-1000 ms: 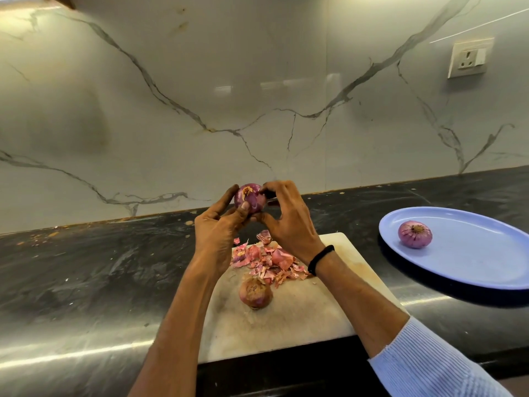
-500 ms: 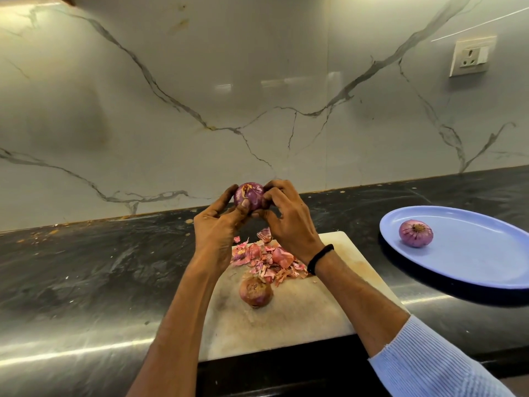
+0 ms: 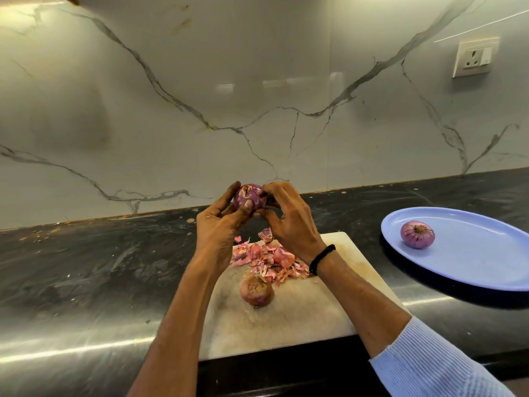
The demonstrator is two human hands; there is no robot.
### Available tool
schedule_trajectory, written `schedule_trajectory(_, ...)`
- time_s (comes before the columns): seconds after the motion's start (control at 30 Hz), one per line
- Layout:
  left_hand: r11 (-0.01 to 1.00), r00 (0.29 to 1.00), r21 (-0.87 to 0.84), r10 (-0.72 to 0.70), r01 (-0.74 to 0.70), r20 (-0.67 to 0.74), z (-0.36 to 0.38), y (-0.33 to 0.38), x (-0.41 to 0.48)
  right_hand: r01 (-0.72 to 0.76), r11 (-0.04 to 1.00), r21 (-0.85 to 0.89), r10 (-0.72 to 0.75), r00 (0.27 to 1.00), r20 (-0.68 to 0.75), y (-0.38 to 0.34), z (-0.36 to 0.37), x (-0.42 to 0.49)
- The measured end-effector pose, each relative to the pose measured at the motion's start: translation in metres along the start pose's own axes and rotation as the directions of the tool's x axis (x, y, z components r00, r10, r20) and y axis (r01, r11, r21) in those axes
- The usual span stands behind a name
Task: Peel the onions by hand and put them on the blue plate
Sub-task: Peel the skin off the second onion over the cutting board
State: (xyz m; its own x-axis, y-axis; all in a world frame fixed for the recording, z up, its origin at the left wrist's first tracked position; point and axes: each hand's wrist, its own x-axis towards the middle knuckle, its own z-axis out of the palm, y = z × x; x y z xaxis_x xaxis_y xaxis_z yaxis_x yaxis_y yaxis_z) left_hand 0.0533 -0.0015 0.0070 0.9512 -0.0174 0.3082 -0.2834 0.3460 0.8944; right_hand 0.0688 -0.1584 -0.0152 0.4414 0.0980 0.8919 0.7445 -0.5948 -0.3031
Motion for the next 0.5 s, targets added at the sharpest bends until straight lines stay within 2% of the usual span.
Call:
schedule_trajectory(0.13, 1.0, 1.0, 0.011, 0.004, -0.004, -0.017, 0.0005, 0.0, 0.0001, 0.031, 0.999, -0.032, -0.031, 0.999, -0.015, 0.0005, 0.0004, -0.0011)
schedule_trajectory(0.27, 1.0, 1.0, 0.02, 0.007, -0.006, -0.026, 0.0012, 0.0, 0.0001, -0.007, 0.999, 0.037, 0.007, 1.0, -0.003, -0.0025, -0.0005, -0.0002)
schedule_trajectory(0.5, 1.0, 0.999, 0.021, 0.009, -0.008, -0.033, 0.0026, 0.0001, -0.0009, 0.034, 0.998, -0.051, -0.035, 0.999, -0.011, -0.0023, -0.0022, -0.0001)
